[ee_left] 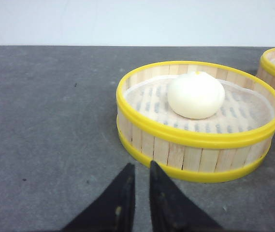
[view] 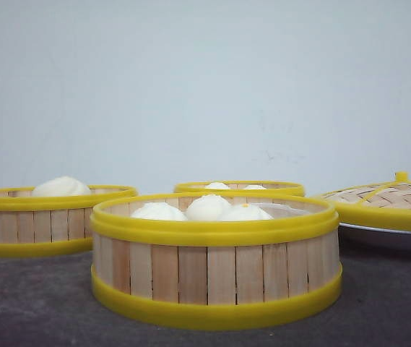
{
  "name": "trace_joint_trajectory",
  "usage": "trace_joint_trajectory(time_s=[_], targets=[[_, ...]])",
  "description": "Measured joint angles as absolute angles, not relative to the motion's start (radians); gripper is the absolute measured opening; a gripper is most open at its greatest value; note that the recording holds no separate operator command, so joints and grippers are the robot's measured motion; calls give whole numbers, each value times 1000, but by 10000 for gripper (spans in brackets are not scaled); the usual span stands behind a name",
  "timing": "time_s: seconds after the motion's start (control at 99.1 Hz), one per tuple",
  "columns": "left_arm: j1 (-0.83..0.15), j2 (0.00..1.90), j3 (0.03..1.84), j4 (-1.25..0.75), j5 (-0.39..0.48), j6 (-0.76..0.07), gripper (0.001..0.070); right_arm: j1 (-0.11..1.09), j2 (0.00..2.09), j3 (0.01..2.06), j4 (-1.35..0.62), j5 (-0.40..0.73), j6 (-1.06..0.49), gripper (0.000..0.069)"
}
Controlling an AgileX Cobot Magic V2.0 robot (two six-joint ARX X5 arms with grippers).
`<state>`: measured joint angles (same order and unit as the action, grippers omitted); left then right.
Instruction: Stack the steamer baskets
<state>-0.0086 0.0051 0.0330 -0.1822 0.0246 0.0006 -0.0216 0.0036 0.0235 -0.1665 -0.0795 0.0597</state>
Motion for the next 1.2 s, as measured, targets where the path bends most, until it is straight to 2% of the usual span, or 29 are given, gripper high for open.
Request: trace_joint_trajectory(time_s=[1.11,1.2], targets=[[-9,5,33,-182,25,0,29,-22,4,23,-167,-80,59,9],[-9,5,33,-182,25,-24,29,-22,4,23,-166,-80,63,9]])
